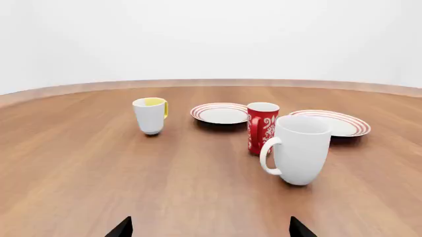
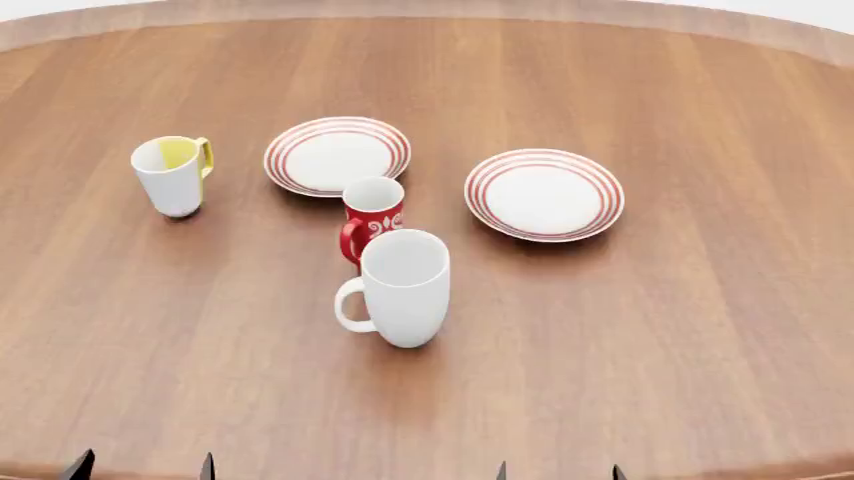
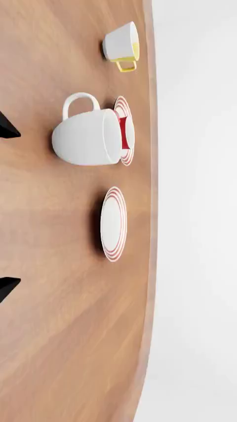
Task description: Put the white mug on the left plate.
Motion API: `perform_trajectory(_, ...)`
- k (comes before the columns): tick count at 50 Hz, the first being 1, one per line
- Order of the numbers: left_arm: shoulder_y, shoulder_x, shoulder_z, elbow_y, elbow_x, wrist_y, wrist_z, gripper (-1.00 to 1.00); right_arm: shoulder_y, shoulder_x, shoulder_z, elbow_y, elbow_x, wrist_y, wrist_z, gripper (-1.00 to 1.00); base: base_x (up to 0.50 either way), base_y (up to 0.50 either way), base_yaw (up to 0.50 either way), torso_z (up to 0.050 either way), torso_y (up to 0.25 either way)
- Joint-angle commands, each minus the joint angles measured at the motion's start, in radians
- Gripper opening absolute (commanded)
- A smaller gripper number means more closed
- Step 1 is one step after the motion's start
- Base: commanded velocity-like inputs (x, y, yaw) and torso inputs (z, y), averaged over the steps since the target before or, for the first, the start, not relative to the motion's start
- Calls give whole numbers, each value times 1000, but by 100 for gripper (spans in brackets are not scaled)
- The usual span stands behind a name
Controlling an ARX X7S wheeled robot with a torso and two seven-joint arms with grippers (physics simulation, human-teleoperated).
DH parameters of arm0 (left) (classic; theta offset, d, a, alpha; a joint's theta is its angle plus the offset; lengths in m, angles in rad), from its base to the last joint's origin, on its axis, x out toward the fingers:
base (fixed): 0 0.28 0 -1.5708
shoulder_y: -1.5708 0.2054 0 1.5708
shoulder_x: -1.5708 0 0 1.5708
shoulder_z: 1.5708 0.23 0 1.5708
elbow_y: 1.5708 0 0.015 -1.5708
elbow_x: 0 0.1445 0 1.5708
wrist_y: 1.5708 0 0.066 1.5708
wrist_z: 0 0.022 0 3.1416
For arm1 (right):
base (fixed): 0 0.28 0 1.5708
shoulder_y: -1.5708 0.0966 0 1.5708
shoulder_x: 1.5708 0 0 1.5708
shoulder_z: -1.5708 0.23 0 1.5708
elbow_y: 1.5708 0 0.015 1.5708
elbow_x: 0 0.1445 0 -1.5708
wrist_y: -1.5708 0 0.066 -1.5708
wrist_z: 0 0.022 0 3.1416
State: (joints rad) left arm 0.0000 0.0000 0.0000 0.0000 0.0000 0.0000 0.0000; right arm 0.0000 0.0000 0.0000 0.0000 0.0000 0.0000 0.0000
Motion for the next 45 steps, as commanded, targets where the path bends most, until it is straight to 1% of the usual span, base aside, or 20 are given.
perform_trajectory(1, 7, -4, 4, 16, -4, -9, -4, 100, 0, 9, -13, 0, 8, 0, 13, 100, 0, 0, 0, 0, 0)
perform_trajectory(2, -4, -17, 16, -6, -34, -15, 22, 100, 6, 14, -7, 2, -1, 13, 9, 100, 0, 0, 0, 0, 0)
perform_trajectory(5, -10, -29, 23, -41, -32, -1, -6, 100, 15, 43, -19, 9, -4, 46, 9, 100, 0, 0, 0, 0, 0)
perform_trajectory(6, -4, -29, 14, -25, -52, -16, -12, 100, 5, 56, -25, -14, -1, 66, -3, 100, 0, 0, 0, 0, 0)
perform_trajectory(7, -15, -30, 12, -34, -38, -19, -38, 100, 3, 63, -30, -35, 38, 111, -42, 100, 0, 0, 0, 0, 0)
perform_trajectory(8, -25, -27, 7, -21, -44, -90, -58, 100, 4, 66, -32, -42, 52, 119, -52, 100, 0, 0, 0, 0, 0)
perform_trajectory(9, -32, -33, 10, -17, -57, -106, -51, 100, 13, 68, -32, -42, 65, 132, -60, 100, 0, 0, 0, 0, 0)
perform_trajectory(10, -21, -43, 15, 3, -35, -87, -66, 100, 20, 72, -41, -28, 19, 114, -25, 100, 0, 0, 0, 0, 0)
perform_trajectory(11, -19, -47, 14, 13, -44, -98, -65, 100, 21, 74, -44, -29, 23, 126, -28, 100, 0, 0, 0, 0, 0)
perform_trajectory(12, -9, -57, 6, 66, -99, -171, -29, 100, 17, 84, -57, -50, 5, 146, -26, 100, 0, 0, 0, 0, 0)
perform_trajectory(15, 17, -74, 24, 141, -94, -210, -29, 100, 25, 104, -86, -87, -43, 200, -15, 100, 0, 0, 0, 0, 0)
perform_trajectory(17, 27, -87, 43, 159, -78, -213, -27, 100, 26, 112, -98, -107, -54, 216, -15, 100, 0, 0, 0, 0, 0)
perform_trajectory(19, 34, -101, 51, 183, -70, -216, -26, 100, 17, 121, -117, -197, -82, 287, -15, 100, 0, 0, 0, 0, 0)
perform_trajectory(23, 46, -117, 55, 240, -63, -249, -36, 100, 8, 137, -143, -281, -124, 343, -10, 100, 0, 0, 0, 0, 0)
perform_trajectory(31, 61, -132, 75, 292, -57, -270, -44, 100, 3, 147, -132, -342, -115, 373, -5, 100, 43, 0, 0, 0, 0)
perform_trajectory(45, 66, -150, 84, 291, -66, -264, -52, 100, 8, 154, -135, -332, -100, 368, 6, 100, 264, 0, 0, 0, 0)
